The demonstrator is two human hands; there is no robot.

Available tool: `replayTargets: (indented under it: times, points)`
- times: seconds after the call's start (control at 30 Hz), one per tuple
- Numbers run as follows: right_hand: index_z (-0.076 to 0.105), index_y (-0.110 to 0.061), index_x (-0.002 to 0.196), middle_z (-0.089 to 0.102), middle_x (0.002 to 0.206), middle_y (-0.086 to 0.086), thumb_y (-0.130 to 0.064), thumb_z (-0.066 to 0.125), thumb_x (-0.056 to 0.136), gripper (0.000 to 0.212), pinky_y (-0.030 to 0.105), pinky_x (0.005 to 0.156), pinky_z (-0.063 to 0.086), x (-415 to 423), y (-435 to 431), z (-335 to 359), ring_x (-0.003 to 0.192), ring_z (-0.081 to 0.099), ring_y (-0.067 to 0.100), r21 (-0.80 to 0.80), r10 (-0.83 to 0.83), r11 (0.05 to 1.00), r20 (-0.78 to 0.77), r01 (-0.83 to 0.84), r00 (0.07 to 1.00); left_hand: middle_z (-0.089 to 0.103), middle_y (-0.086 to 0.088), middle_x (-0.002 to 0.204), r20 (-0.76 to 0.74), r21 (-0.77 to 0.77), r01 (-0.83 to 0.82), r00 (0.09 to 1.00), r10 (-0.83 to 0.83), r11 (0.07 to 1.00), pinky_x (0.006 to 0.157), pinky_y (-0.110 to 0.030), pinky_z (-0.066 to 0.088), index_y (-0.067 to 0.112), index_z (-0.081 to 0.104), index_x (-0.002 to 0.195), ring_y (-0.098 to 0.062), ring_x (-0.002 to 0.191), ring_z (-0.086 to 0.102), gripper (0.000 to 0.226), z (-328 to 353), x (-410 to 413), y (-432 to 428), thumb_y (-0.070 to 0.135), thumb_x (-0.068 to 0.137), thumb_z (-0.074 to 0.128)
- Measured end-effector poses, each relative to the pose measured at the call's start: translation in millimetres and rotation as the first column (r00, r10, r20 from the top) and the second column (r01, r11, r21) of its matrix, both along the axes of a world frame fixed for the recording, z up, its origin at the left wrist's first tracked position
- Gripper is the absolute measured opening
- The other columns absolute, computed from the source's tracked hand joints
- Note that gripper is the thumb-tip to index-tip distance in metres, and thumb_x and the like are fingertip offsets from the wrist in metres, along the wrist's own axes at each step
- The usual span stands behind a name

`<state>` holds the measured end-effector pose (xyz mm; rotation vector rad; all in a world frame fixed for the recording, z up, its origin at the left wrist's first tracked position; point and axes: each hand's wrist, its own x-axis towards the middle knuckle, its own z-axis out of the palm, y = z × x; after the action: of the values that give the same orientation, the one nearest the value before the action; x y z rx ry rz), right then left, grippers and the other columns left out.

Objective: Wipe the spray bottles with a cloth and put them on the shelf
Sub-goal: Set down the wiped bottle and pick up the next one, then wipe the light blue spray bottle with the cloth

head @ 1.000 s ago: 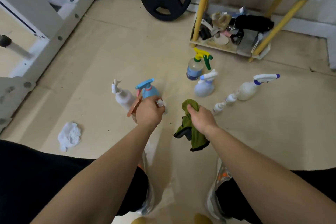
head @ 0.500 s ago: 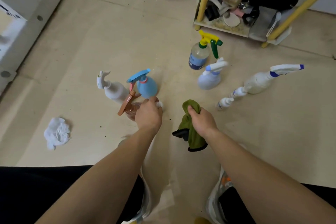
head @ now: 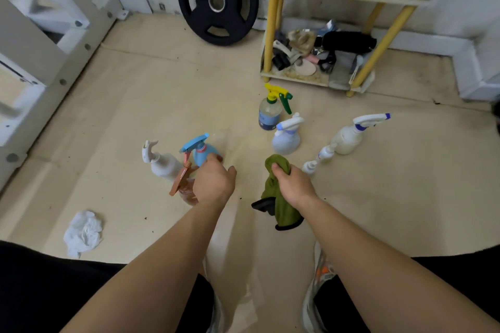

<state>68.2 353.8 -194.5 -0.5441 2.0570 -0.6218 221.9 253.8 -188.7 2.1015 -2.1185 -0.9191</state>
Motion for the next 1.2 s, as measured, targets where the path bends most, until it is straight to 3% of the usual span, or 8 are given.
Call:
replayTargets:
  times: [0.13,0.23,0.33,0.5,0.67,0.77,0.9,1.2]
  points:
    - [0.066,-0.014,0.104,0.066,0.097,0.002,-0.055,0.044,0.101,0.047,0.031,0.07,0.041,-10.1,24.8,9.6,0.083,0.059,0.015,-0.036,-0.08,0.996,0.004,0.08,0.997,0.065,-0.002,0.112,-0.142,0.028,0.068,0.988,-0.063,0.997,0.088,-0.039,0.055,0.018,0.055,0.121,-0.022,0.098,0.063,0.035,13.5,-30.4,-4.8,0.035,0.092,0.063]
    - [0.069,-0.016,0.098,0.069,0.095,0.003,-0.052,0.048,0.101,0.041,0.035,0.081,0.05,-18.3,43.9,3.0,0.09,0.065,0.021,-0.083,-0.193,0.978,0.014,0.194,0.981,0.066,-0.004,0.114,-0.2,0.024,0.161,0.968,-0.153,0.987,0.083,-0.032,0.051,0.016,0.057,0.123,-0.019,0.094,0.06,0.039,14.4,-57.7,-8.5,0.035,0.09,0.066]
    - [0.069,-0.022,0.096,0.073,0.096,0.0,-0.05,0.052,0.1,0.033,0.041,0.091,0.055,-28.0,58.2,-7.0,0.092,0.068,0.02,-0.146,-0.304,0.939,0.062,0.31,0.951,0.064,-0.004,0.122,-0.209,-0.008,0.241,0.949,-0.237,0.971,0.088,-0.035,0.05,0.018,0.052,0.133,-0.022,0.106,0.06,0.053,11.1,-87.0,-16.5,0.04,0.088,0.069]
    - [0.069,-0.023,0.103,0.073,0.1,-0.002,-0.049,0.054,0.1,0.03,0.039,0.092,0.055,-48.1,71.3,-22.5,0.095,0.068,0.018,-0.147,-0.38,0.906,0.126,0.396,0.916,0.057,-0.006,0.136,-0.248,-0.036,0.314,0.917,-0.313,0.949,0.098,-0.036,0.045,0.018,0.045,0.143,-0.027,0.121,0.056,0.066,-5.8,-134.5,-33.3,0.037,0.087,0.073]
    - [0.07,-0.018,0.103,0.073,0.097,0.0,-0.046,0.054,0.101,0.033,0.038,0.088,0.055,-54.1,80.4,-40.4,0.093,0.068,0.018,-0.13,-0.37,0.914,0.119,0.384,0.922,0.065,-0.001,0.115,-0.277,-0.037,0.304,0.912,-0.302,0.952,0.078,-0.031,0.043,0.022,0.06,0.127,-0.022,0.099,0.058,0.041,-23.2,-161.6,-42.5,0.036,0.09,0.069]
    - [0.07,-0.018,0.1,0.073,0.095,0.001,-0.048,0.053,0.101,0.034,0.039,0.087,0.056,-52.0,82.4,-46.7,0.09,0.069,0.017,-0.105,-0.34,0.93,0.114,0.351,0.934,0.067,-0.004,0.106,-0.231,-0.095,0.328,0.911,-0.341,0.94,0.073,-0.029,0.039,0.02,0.064,0.12,-0.027,0.097,0.06,0.029,-27.8,-164.3,-47.0,0.033,0.093,0.063]
    - [0.071,-0.018,0.097,0.074,0.092,0.001,-0.048,0.054,0.1,0.035,0.04,0.088,0.057,-46.1,81.3,-44.2,0.088,0.07,0.016,-0.109,-0.305,0.94,0.15,0.323,0.94,0.068,-0.011,0.109,-0.182,-0.15,0.364,0.904,-0.387,0.919,0.072,-0.031,0.039,0.013,0.062,0.117,-0.031,0.097,0.06,0.024,-22.1,-160.1,-51.9,0.025,0.097,0.055]
    - [0.071,-0.028,0.098,0.075,0.095,-0.005,-0.047,0.053,0.101,0.026,0.031,0.085,0.053,-42.5,59.9,40.9,0.092,0.07,0.013,-0.251,-0.316,0.897,0.208,0.363,0.926,0.063,0.0,0.099,-0.266,-0.194,0.384,0.865,-0.425,0.903,0.065,-0.026,0.036,0.015,0.064,0.113,-0.021,0.088,0.054,0.025,70.3,-124.2,-60.9,0.03,0.093,0.063]
